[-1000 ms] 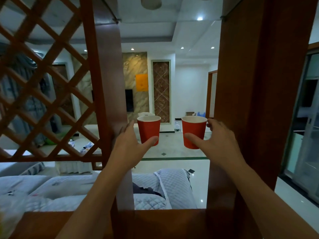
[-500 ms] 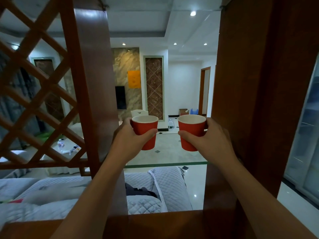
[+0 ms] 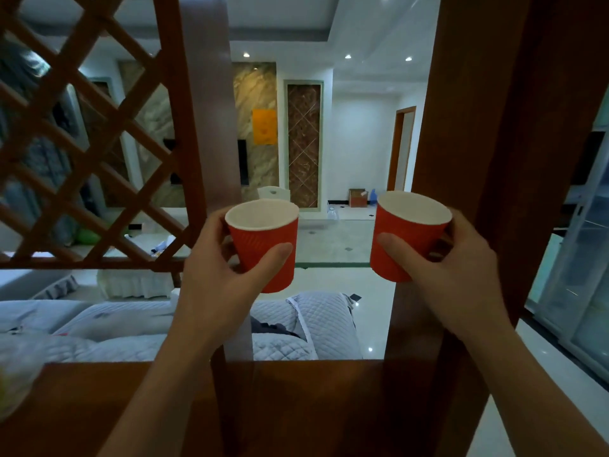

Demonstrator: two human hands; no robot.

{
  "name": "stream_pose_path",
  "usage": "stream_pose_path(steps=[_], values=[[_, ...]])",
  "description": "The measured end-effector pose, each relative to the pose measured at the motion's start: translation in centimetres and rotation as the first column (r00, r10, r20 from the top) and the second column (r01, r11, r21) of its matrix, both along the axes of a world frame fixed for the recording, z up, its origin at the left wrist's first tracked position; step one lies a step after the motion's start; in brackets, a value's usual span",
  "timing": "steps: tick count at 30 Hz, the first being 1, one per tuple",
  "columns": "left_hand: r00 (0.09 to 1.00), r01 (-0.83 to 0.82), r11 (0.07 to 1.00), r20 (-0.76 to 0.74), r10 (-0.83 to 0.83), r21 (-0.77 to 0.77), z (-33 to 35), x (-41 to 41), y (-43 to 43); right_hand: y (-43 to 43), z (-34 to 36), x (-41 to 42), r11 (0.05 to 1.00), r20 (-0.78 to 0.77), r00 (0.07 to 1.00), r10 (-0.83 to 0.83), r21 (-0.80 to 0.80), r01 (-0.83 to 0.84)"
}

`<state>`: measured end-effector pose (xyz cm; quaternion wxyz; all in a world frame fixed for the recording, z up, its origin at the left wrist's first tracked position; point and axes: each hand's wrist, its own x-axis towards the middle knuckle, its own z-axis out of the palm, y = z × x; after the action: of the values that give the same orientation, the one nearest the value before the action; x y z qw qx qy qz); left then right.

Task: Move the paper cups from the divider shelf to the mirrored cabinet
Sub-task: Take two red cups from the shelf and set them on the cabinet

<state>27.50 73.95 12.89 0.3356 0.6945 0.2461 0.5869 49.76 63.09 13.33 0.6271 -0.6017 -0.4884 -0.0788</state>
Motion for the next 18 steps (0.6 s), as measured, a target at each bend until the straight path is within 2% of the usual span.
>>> stream_pose_path(steps=[4,13,18], values=[[1.000,0.006,0.999,0.007,-0.006,-0.038,-3.2,-2.1,-1.8,-2.2,-2.8,-1.4,1.000,-0.030,0.999,0.029,-0.003,-0.029],[0.990,-0.126,0.980,-0.075,0.116,-0.157,-9.9,-6.8,-4.4,-3.6,-9.2,-5.2,0.982,-0.078,0.994,0.078,-0.168,-0.090],[0.965,-0.249,0.954,-0.124,0.230,-0.170,-12.4,-11.6,-6.0,-2.1,-11.1,-8.7,0.950,-0.087,0.969,0.230,-0.197,-0.244]])
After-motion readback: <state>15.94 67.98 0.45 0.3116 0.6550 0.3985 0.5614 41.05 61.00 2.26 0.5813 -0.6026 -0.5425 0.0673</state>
